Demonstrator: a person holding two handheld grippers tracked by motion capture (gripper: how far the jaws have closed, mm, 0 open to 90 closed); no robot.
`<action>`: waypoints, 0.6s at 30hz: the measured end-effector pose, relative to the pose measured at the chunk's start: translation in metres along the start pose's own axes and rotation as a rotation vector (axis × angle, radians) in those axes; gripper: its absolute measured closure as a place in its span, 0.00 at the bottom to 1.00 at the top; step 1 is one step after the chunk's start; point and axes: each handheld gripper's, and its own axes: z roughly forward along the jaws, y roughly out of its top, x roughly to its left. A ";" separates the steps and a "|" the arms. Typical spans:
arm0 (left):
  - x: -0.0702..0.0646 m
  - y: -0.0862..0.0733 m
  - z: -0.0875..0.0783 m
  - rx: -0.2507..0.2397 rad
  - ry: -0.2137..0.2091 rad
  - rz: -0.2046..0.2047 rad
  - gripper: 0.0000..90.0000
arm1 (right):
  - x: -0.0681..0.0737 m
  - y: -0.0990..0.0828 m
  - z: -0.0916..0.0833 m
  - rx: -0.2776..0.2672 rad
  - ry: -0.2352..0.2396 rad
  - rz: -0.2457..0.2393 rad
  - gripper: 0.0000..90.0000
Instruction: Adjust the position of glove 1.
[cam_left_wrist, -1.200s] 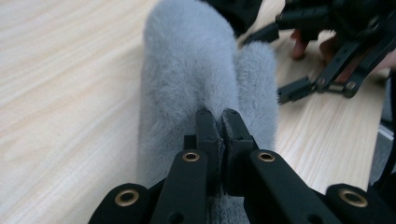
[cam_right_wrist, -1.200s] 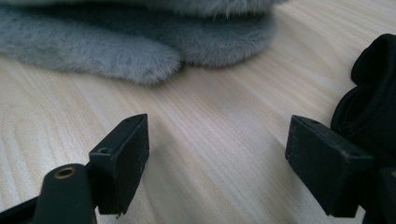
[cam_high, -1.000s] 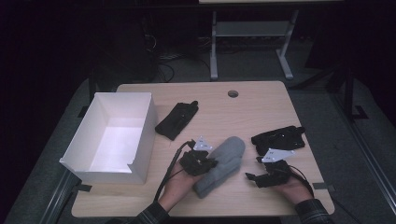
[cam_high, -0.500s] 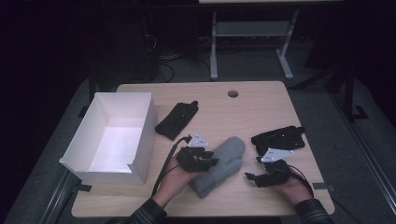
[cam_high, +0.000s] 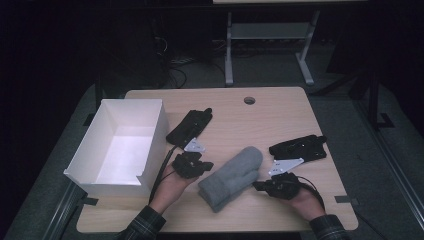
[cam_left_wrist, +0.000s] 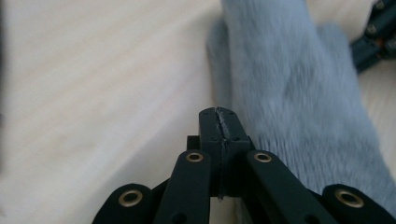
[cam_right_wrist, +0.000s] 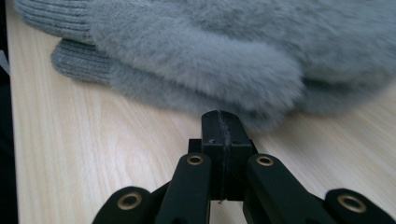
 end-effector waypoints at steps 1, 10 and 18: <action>-0.001 -0.002 0.002 0.015 -0.009 -0.001 1.00 | 0.000 0.002 0.003 0.005 0.002 -0.006 1.00; -0.008 -0.016 -0.001 0.031 -0.040 -0.006 1.00 | -0.003 0.017 0.022 0.024 -0.033 -0.014 1.00; -0.015 -0.026 -0.002 0.043 -0.067 -0.028 0.99 | -0.011 0.034 0.038 0.016 -0.050 -0.022 1.00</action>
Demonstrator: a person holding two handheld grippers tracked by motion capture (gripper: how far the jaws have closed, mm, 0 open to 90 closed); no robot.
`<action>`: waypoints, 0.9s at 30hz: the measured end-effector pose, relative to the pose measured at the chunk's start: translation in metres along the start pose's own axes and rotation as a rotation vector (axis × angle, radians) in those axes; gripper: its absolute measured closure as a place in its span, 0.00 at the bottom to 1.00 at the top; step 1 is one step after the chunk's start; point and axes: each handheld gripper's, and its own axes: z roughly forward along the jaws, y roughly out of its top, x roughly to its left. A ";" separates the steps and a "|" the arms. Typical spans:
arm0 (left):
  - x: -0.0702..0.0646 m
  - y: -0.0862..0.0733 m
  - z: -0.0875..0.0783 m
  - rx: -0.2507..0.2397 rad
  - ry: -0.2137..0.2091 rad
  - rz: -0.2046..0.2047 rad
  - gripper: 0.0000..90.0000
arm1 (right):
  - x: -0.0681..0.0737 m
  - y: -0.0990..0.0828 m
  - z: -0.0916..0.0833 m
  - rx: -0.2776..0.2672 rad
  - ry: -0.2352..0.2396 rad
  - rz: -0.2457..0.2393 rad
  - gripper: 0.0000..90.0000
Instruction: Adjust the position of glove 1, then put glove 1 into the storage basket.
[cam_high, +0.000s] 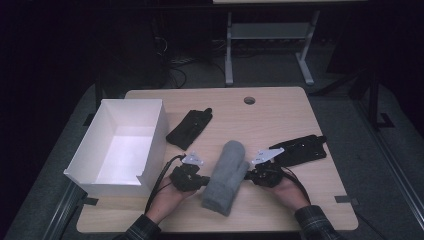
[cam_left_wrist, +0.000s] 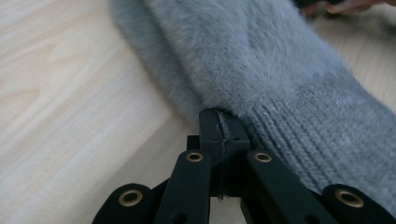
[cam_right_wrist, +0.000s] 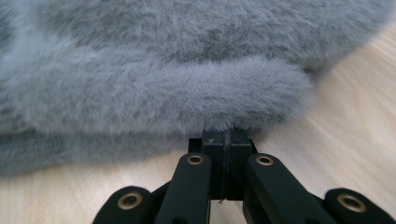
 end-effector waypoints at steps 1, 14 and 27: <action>-0.001 0.000 0.000 0.009 0.002 0.009 0.99 | 0.000 0.002 0.001 0.002 0.000 0.001 1.00; 0.019 0.017 -0.015 -0.093 0.046 -0.010 0.55 | -0.005 -0.007 -0.010 -0.020 -0.058 0.031 0.54; 0.018 0.056 0.003 -0.126 -0.001 0.058 0.15 | -0.005 -0.038 -0.030 -0.010 -0.128 0.025 0.30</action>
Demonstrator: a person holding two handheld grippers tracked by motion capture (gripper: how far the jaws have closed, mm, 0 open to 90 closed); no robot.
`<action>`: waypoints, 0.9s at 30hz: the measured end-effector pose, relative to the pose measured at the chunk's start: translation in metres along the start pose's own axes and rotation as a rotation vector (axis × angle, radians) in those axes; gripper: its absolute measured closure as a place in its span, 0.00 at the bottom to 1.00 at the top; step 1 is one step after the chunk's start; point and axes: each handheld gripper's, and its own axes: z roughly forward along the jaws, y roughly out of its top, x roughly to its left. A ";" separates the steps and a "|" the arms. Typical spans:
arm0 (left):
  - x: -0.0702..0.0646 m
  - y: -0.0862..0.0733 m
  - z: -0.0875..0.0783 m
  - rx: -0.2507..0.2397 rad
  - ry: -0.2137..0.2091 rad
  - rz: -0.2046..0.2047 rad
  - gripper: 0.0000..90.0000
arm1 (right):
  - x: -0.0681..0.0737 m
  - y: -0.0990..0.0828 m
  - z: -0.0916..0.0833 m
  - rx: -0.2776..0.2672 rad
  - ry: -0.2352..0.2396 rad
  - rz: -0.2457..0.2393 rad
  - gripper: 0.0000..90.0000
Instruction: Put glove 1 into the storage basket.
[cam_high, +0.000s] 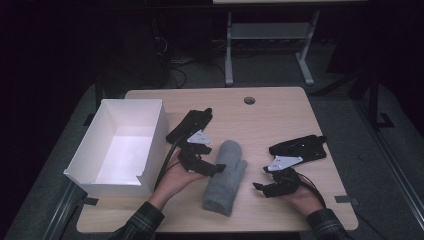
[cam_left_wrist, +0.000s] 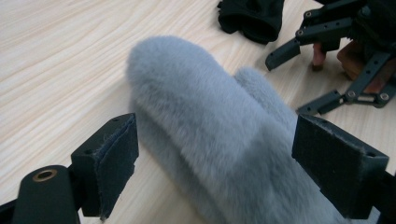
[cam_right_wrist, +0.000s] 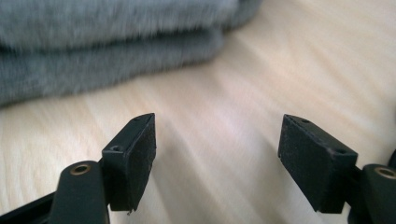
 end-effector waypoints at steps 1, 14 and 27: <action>-0.001 0.002 0.003 0.006 0.002 0.007 0.15 | 0.000 0.000 0.000 0.000 0.000 0.000 0.30; 0.003 0.002 0.040 0.098 0.014 0.034 0.14 | 0.002 -0.004 0.005 -0.024 0.006 -0.015 0.25; 0.010 -0.011 0.060 0.157 -0.016 0.022 0.14 | 0.003 -0.004 0.005 -0.023 0.004 -0.013 0.25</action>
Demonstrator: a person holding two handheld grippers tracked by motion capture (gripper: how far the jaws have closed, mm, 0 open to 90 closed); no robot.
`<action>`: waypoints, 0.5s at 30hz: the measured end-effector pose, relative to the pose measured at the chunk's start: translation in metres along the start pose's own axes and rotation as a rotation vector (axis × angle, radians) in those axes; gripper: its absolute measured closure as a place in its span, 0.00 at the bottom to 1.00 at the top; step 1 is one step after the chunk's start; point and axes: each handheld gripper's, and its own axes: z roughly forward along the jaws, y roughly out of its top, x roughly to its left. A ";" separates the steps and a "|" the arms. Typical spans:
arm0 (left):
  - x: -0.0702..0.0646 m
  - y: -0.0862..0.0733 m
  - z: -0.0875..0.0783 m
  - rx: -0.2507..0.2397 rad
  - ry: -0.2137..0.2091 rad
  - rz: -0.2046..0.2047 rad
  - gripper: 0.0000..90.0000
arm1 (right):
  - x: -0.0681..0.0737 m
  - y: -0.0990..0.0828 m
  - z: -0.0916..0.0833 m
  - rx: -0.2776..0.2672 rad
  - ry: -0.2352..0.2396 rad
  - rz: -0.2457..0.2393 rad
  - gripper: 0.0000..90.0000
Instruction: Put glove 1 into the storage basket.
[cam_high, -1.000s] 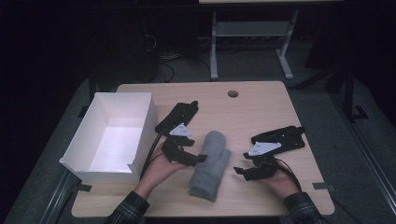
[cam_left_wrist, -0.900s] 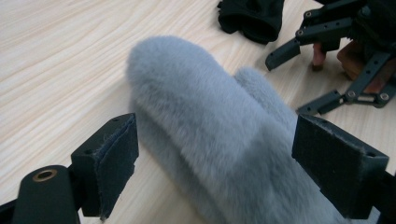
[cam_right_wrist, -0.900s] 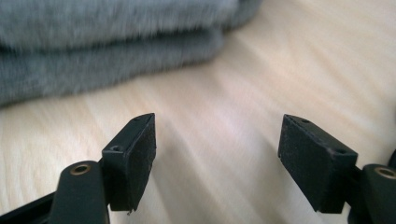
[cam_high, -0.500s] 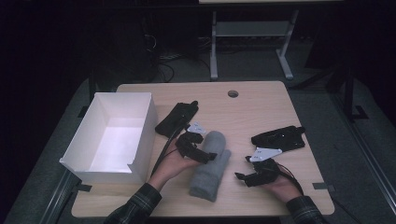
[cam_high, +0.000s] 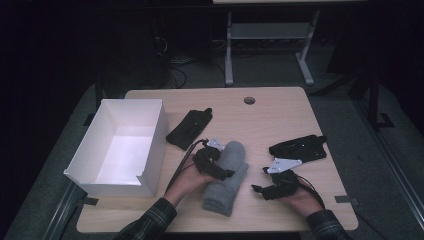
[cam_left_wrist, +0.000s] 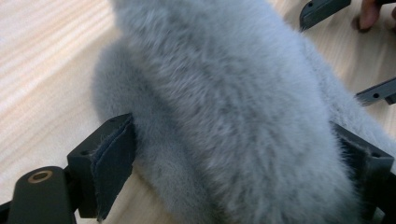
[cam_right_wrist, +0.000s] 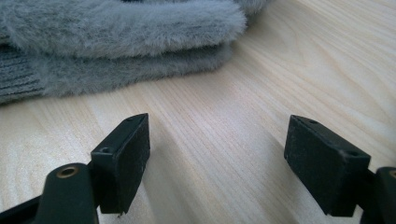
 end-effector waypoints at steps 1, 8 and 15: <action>-0.001 -0.001 0.002 -0.014 -0.004 -0.021 0.14 | 0.000 0.000 0.000 0.000 0.000 0.000 0.25; 0.001 -0.002 0.002 0.004 0.010 -0.007 0.14 | 0.000 0.000 0.000 0.000 -0.001 0.000 0.25; 0.002 -0.003 0.004 0.008 0.002 -0.027 0.14 | 0.000 0.000 0.000 -0.001 -0.001 -0.004 0.25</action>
